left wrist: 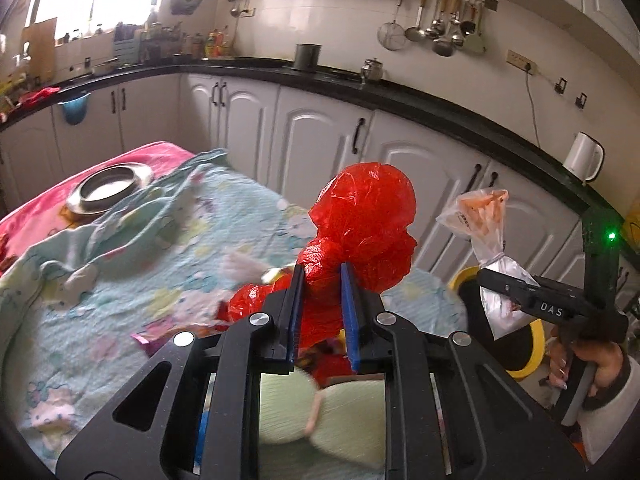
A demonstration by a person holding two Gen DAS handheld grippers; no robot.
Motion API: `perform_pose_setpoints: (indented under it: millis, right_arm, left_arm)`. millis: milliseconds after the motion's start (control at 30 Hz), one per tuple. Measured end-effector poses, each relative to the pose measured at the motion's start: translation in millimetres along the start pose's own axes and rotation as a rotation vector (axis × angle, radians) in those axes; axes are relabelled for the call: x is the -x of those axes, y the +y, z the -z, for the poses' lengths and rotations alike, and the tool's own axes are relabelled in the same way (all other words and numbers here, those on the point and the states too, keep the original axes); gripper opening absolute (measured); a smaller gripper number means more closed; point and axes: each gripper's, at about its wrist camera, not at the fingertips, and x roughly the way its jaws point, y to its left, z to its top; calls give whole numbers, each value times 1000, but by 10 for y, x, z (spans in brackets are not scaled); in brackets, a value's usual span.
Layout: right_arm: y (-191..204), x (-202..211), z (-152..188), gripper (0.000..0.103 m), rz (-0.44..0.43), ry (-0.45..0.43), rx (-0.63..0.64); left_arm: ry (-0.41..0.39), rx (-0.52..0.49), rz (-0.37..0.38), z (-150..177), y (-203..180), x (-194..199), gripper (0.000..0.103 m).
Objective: Collect trash
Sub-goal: 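Carry both held bags over the yellow-rimmed trash bin, then open both tools to drop the bags into the bin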
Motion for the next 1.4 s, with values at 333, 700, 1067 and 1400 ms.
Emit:
perform_pose_setpoints:
  millis: [333,700,1067,1400]
  right_arm:
    - [-300,330,1,38,49,-48,-16]
    - [-726,586,106,38,119,-77,-73]
    - [-1173,675,254,38,179,-71,-157]
    - [-1527,671,528,38,244,-25,-217]
  left_arm:
    - [5,-38,86,-100,-564,-251,12]
    - [31,-92,145,-132,-1105,-531,12]
    - [97,-158,166,24,-1557,-881,12]
    - [184,-201,203,221,-1935,-1272,12]
